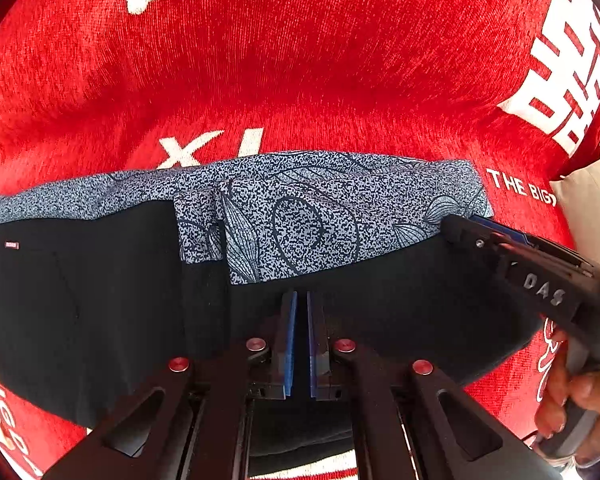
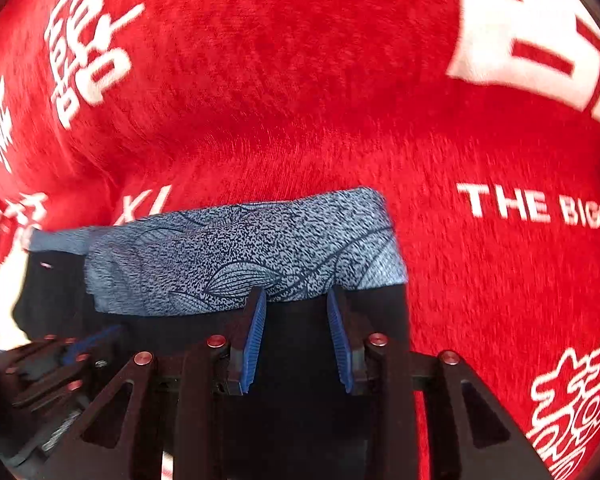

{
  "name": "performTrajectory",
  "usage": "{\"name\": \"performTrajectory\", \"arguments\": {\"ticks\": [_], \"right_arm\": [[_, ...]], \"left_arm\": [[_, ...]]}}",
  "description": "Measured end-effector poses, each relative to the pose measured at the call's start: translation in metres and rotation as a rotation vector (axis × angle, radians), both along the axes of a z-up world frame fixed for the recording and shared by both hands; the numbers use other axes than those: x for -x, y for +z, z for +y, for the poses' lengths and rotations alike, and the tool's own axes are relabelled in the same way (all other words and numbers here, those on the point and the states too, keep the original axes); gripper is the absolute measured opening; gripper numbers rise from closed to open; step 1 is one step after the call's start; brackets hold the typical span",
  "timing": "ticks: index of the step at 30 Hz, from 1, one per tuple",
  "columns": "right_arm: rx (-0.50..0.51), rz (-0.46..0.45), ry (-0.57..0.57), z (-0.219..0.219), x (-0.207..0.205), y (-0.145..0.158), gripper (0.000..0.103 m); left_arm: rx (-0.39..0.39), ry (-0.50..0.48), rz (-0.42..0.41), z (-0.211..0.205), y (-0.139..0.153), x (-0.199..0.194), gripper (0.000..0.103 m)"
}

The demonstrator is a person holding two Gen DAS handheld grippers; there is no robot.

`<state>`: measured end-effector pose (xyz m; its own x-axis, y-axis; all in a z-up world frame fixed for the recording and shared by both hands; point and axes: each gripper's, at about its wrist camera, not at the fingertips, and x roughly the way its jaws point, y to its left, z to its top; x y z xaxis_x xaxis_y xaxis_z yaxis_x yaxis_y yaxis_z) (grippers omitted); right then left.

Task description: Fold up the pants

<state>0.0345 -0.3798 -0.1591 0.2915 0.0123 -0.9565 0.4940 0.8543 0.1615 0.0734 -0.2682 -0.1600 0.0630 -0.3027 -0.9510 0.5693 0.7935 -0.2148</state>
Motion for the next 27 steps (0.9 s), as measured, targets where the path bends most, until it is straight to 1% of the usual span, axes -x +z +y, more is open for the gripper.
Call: {"name": "performTrajectory", "arguments": {"ticks": [2,3,5,7,8,9,10,11,12,13,15,17,21,22,24,26,27], "right_arm": [[0.005,0.009,0.008,0.002,-0.002,0.003,0.036],[-0.023,0.007,0.0,0.0,0.0,0.007,0.036],[-0.05,0.004,-0.011,-0.004,0.005,0.015,0.036],[-0.069,0.0,-0.026,-0.004,0.015,0.026,0.039],[-0.072,-0.003,-0.033,-0.003,0.022,0.031,0.043],[-0.076,-0.005,-0.037,0.0,0.028,0.037,0.046],[-0.076,-0.006,-0.036,0.002,0.033,0.04,0.048],[-0.072,-0.007,-0.033,0.006,0.039,0.044,0.051],[-0.062,-0.008,-0.022,0.013,0.045,0.049,0.052],[-0.049,-0.009,-0.011,0.017,0.05,0.052,0.052],[-0.028,-0.004,0.015,0.026,0.053,0.055,0.052],[-0.014,-0.001,0.033,0.031,0.055,0.057,0.052],[-0.002,-0.008,0.056,0.035,0.052,0.055,0.052],[-0.009,-0.009,0.055,0.034,0.052,0.053,0.054],[-0.041,0.005,0.06,0.034,0.05,0.042,0.065],[-0.065,0.044,0.059,0.036,0.049,0.025,0.066],[-0.053,0.035,0.062,0.038,0.05,0.024,0.069]], "left_arm": [[0.013,0.015,0.019,0.002,0.002,0.0,0.006],[0.01,0.021,0.023,0.003,0.004,-0.001,0.006],[-0.021,0.023,0.012,0.005,0.01,0.001,0.006],[-0.038,0.028,-0.004,0.011,0.017,0.005,0.006],[-0.041,0.032,-0.006,0.013,0.02,0.006,0.006],[-0.046,0.038,-0.005,0.016,0.022,0.008,0.011],[-0.048,0.044,-0.001,0.019,0.023,0.008,0.026],[-0.058,0.055,-0.003,0.022,0.023,0.008,0.081],[-0.072,0.083,-0.029,0.028,0.027,0.009,0.103],[-0.072,0.102,-0.069,0.033,0.031,0.01,0.103],[-0.083,0.099,-0.055,0.035,0.029,0.011,0.103],[-0.1,0.118,-0.053,0.037,0.026,0.012,0.103],[-0.161,0.142,-0.054,0.041,0.016,0.014,0.103],[-0.17,0.144,-0.038,0.042,0.011,0.015,0.103],[-0.184,0.147,0.01,0.045,-0.003,0.016,0.103],[-0.157,0.187,0.037,0.051,-0.011,0.017,0.103],[-0.141,0.204,0.047,0.054,-0.013,0.017,0.103]]}}
